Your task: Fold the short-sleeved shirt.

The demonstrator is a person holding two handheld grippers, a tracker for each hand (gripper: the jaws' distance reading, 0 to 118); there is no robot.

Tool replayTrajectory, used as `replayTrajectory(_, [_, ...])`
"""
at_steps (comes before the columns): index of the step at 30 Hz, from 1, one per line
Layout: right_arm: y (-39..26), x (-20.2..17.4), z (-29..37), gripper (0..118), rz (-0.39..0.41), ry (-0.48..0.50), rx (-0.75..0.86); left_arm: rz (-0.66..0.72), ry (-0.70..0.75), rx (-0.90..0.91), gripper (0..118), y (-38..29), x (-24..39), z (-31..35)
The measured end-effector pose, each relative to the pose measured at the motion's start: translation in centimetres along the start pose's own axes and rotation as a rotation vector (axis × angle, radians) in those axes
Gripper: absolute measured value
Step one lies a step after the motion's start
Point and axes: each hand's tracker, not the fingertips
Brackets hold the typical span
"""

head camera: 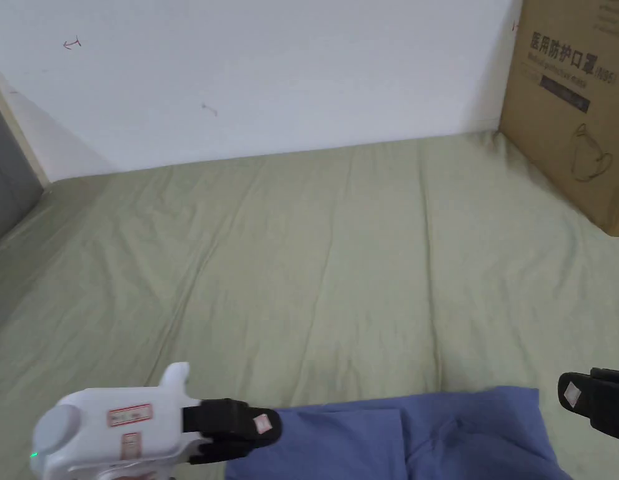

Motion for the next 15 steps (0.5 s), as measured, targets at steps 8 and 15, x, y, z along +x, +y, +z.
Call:
replayTrajectory(8, [-0.2,-0.7,-1.6,0,-0.026,0.016,-0.039,0.084,-0.003,-0.014,118,-0.9,-7.5,2.0])
replayTrajectory(15, [-0.6,-1.1,-2.5,0,0.022,-0.029,-0.097,0.155,-0.266,-0.188,118,-1.3,-9.5,-6.6])
